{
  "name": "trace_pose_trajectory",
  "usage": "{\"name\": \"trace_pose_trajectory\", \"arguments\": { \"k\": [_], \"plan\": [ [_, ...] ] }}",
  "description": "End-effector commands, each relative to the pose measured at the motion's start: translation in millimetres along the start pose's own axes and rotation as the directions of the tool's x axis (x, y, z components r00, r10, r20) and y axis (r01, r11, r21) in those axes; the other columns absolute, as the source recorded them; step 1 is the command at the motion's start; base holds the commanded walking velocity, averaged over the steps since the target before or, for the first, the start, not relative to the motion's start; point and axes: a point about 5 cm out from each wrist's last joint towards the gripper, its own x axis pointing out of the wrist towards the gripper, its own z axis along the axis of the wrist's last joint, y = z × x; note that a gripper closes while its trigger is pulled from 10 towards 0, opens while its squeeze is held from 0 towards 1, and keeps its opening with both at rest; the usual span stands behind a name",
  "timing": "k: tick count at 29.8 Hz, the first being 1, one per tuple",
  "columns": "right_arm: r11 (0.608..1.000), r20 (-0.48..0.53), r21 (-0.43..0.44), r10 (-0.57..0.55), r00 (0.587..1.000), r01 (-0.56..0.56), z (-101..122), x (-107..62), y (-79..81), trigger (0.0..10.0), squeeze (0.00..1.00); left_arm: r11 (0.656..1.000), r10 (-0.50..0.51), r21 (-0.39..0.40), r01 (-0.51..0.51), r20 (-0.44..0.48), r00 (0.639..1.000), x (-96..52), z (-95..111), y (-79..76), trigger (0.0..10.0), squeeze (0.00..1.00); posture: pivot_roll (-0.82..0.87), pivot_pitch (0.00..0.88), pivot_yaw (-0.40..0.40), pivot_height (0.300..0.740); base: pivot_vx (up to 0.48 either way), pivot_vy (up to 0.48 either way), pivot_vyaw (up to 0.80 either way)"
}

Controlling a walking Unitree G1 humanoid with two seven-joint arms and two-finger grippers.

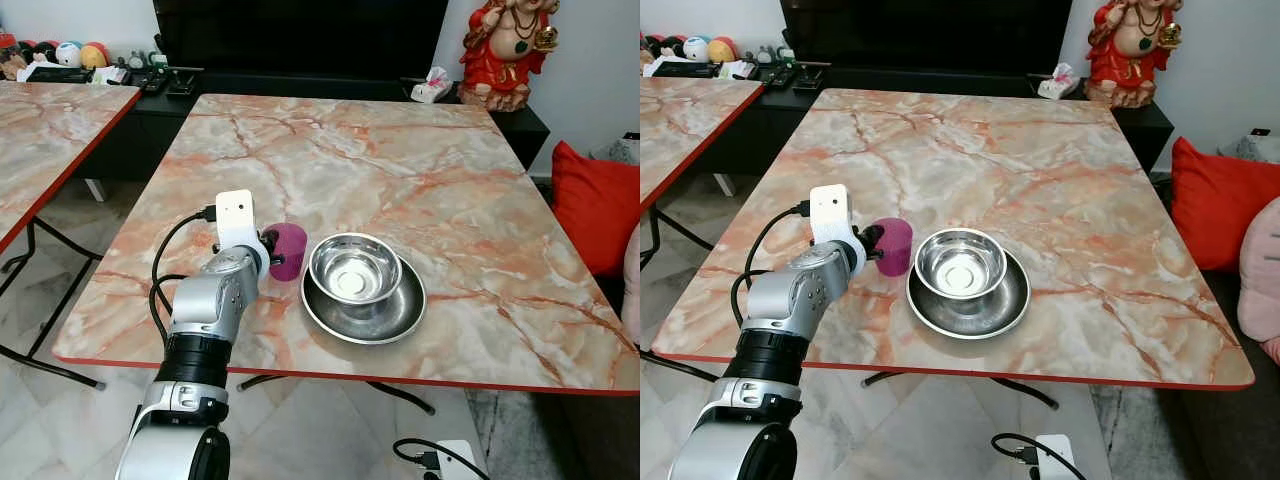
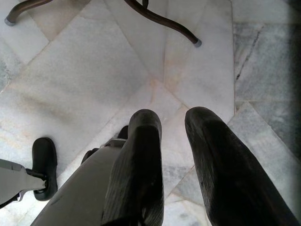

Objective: Setting the table

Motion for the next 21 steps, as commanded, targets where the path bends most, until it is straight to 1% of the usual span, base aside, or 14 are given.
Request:
{"name": "trace_pose_trajectory", "arguments": {
  "k": [1,3,4,6,9,10,12,14,16,17,19,21],
  "plan": [
    [1.0,-0.014,-0.004,-0.003,1.0,0.003,-3,-0.7,-1.4,10.0,0.0,1.0,0.003,0.0,-0.003,0.023,1.0,-1.4,3,-1.1,10.0,0.47,0.04,0.018,-0.026,0.74,0.0,0.0,0.0],
    [1.0,-0.014,-0.004,-0.003,1.0,0.003,-3,-0.7,-1.4,10.0,0.0,1.0,0.001,-0.002,-0.001,0.025,1.0,-1.5,3,-1.4,10.0,0.47,0.04,0.018,-0.026,0.74,0.0,0.0,0.0],
    [1.0,-0.014,-0.004,-0.003,1.0,0.003,-3,-0.7,-1.5,10.0,0.0,1.0,-0.014,-0.007,0.014,0.059,0.998,-2.5,8,-3.6,10.0,0.0,0.04,0.018,-0.026,0.74,0.0,0.0,0.0],
    [1.0,-0.014,-0.004,-0.004,1.0,0.004,-3,-0.7,-1.5,10.0,0.0,1.0,-0.024,-0.003,0.025,0.09,0.996,-3.6,12,-5.0,10.0,0.0,0.04,0.018,-0.026,0.74,0.0,0.0,0.0],
    [1.0,-0.014,-0.004,-0.004,1.0,0.004,-3,-0.7,-1.7,10.0,0.0,0.998,-0.037,0.05,0.03,0.145,0.989,-7.5,20,-7.1,10.0,0.0,0.04,0.019,-0.026,0.74,0.0,0.0,0.0],
    [1.0,-0.014,-0.005,-0.003,1.0,0.003,-3,-0.7,-1.7,10.0,0.0,0.996,-0.043,0.089,0.028,0.171,0.984,-9.9,24,-8.1,10.0,0.0,0.04,0.019,-0.028,0.74,0.0,0.0,0.0],
    [1.0,-0.014,-0.006,-0.002,1.0,0.002,-3,-0.7,-1.7,10.0,0.0,0.993,-0.042,0.119,0.02,0.186,0.982,-11.5,24,-7.7,10.0,0.0,0.04,0.02,-0.027,0.74,0.0,0.0,0.0],
    [1.0,-0.014,-0.006,-0.002,1.0,0.002,-3,-0.7,-1.6,10.0,0.0,0.993,-0.041,0.119,0.019,0.186,0.982,-11.8,24,-7.3,10.0,0.0,0.04,0.019,-0.027,0.74,0.0,0.0,0.0],
    [1.0,-0.013,-0.005,-0.003,1.0,0.002,-3,-0.7,-1.8,10.0,0.0,0.991,-0.05,0.134,0.021,0.214,0.975,-14.6,26,-7.0,10.0,0.0,0.04,0.02,-0.027,0.74,0.0,0.0,0.0],
    [1.0,-0.012,-0.005,-0.003,1.0,0.003,-3,-0.7,-1.8,10.0,0.0,0.99,-0.058,0.141,0.025,0.236,0.97,-15.9,28,-7.3,10.0,0.0,0.04,0.02,-0.027,0.74,0.0,0.0,0.0],
    [1.0,-0.011,-0.005,-0.003,1.0,0.003,-3,-0.7,-2.0,10.0,0.0,0.983,-0.086,0.178,0.034,0.294,0.952,-19.3,32,-8.4,10.0,0.0,0.04,0.019,-0.027,0.74,0.0,0.0,0.0],
    [1.0,-0.008,-0.002,-0.005,1.0,0.005,-3,-0.7,-2.1,10.0,0.0,0.972,-0.111,0.232,0.023,0.373,0.921,-23.8,35,-7.4,10.0,0.0,0.04,0.019,-0.027,0.74,0.0,0.0,0.0]
  ]
}}
